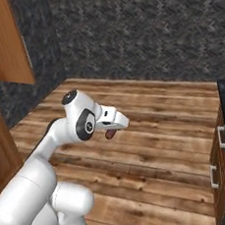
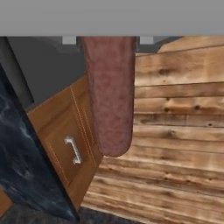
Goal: Move the hot dog bun to the plate on the dining table and place the condiment next to that plate. Then navigate to the fridge and take the sausage and place it on the plate as well.
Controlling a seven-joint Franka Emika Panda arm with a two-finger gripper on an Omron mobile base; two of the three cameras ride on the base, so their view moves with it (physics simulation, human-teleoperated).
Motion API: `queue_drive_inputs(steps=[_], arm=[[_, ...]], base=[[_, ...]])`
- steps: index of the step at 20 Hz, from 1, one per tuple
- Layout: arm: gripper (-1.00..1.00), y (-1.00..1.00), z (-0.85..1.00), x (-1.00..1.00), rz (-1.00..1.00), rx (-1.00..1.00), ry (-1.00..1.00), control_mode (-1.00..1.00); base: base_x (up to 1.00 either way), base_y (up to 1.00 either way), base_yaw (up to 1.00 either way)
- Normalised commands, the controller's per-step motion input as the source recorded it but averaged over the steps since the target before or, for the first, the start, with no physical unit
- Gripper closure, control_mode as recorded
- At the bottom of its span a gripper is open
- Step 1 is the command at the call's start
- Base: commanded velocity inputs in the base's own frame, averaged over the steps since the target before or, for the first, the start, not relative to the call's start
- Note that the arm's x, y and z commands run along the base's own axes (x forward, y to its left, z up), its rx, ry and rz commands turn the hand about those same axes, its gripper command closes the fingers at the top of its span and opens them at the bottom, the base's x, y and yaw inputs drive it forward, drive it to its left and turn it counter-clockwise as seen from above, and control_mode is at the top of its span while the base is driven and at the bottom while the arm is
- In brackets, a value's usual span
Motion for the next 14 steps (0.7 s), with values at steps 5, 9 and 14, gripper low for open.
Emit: queue_drive_inputs(steps=[5, 9, 14], arm=[[1.0, 0.0, 0.0, 0.0, 0.0, 0.0, 0.0, 1.0], [1.0, 0.0, 0.0, 0.0, 0.0, 0.0, 0.0, 1.0], [1.0, 0.0, 0.0, 0.0, 0.0, 0.0, 0.0, 1.0]], base=[[1.0, 0.03, -0.07], [1.0, 0.07, -0.09], [1.0, 0.13, -0.12]])
